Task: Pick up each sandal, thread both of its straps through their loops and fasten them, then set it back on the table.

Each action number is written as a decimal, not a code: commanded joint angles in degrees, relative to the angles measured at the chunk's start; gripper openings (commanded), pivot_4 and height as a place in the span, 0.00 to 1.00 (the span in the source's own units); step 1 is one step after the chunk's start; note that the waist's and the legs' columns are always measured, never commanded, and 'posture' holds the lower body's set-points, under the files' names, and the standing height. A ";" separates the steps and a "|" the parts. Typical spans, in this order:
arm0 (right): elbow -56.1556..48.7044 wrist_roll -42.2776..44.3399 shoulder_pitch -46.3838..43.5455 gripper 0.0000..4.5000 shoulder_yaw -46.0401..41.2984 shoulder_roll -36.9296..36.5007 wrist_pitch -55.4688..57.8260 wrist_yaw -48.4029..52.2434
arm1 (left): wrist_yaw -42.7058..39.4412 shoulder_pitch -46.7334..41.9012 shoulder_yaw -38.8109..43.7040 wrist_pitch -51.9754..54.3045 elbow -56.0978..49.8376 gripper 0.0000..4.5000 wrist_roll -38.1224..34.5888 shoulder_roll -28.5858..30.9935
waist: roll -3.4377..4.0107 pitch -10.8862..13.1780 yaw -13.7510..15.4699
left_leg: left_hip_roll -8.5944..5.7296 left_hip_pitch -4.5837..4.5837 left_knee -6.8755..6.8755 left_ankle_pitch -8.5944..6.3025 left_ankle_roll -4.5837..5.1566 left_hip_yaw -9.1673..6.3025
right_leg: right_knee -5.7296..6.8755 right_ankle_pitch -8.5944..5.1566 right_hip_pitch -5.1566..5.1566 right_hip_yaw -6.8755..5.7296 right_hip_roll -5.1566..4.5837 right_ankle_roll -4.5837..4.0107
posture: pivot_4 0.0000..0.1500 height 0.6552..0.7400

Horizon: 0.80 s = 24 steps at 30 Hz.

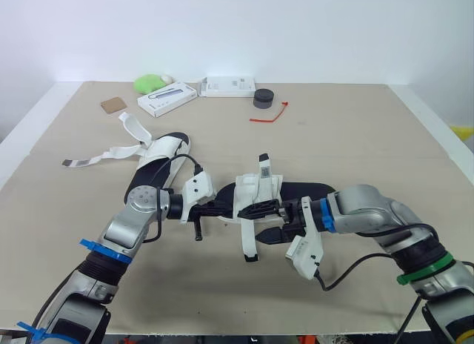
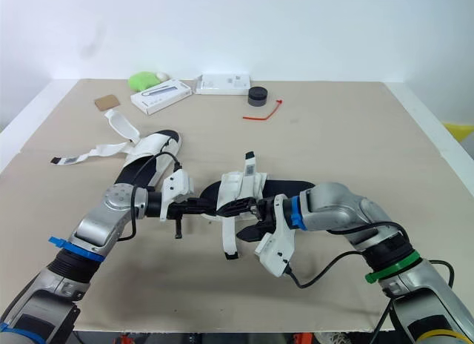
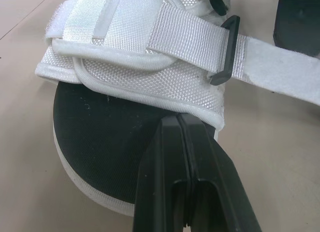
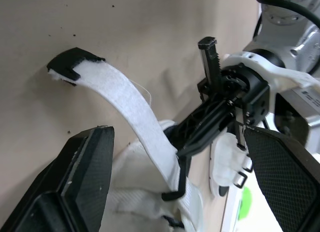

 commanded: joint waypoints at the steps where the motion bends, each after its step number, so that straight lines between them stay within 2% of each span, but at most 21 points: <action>1: -0.79 1.53 -1.52 0.98 0.13 0.13 -0.10 0.23 | 0.18 0.07 0.23 0.14 -0.04 0.00 0.33 0.53 | 0.00 0.00 0.00 | 0.00 0.00 0.00 0.00 0.00 0.00 | 0.00 0.00 0.00 0.00 0.00 0.00 | 1.00 1.00; 2: -0.91 1.94 -1.57 0.98 0.51 0.07 -0.16 0.51 | 0.17 0.07 0.24 0.12 0.00 0.00 0.34 0.55 | 0.00 0.00 0.00 | 0.00 -0.01 0.00 0.00 0.00 -0.01 | 0.00 0.00 0.00 0.00 -0.01 0.00 | 1.00 1.00; 5: -0.92 2.69 -1.73 0.80 1.22 0.02 -0.60 1.07 | 0.16 -0.03 0.25 0.06 0.18 0.00 0.39 0.56 | 0.00 0.00 0.00 | -0.01 -0.01 0.00 0.00 0.00 0.01 | 0.00 0.00 0.00 0.01 -0.02 -0.01 | 1.00 1.00; 11: -2.30 6.48 -1.33 0.15 2.30 -0.90 -0.37 2.88 | 0.15 -0.08 0.27 0.09 0.15 0.00 0.37 0.58 | 0.00 0.00 0.00 | -0.01 -0.01 0.00 0.00 0.00 -0.01 | 0.00 0.00 0.00 0.01 -0.02 -0.02 | 1.00 1.00; 13: -2.20 7.07 -1.16 0.01 2.52 -1.18 0.16 3.64 | 0.15 -0.13 0.27 0.09 0.24 0.00 0.40 0.58 | 0.00 0.00 0.01 | -0.01 0.00 0.00 0.00 0.00 -0.01 | 0.00 0.01 0.00 0.01 -0.02 -0.02 | 1.00 1.00; 24: -5.23 15.53 -0.10 0.01 2.28 -0.49 8.51 8.18 | -0.01 -0.28 0.13 -0.04 0.46 0.00 0.57 0.70 | 0.00 0.00 0.01 | 0.00 0.00 0.00 0.00 0.00 -0.01 | 0.00 0.01 0.00 0.01 -0.02 -0.02 | 1.00 1.00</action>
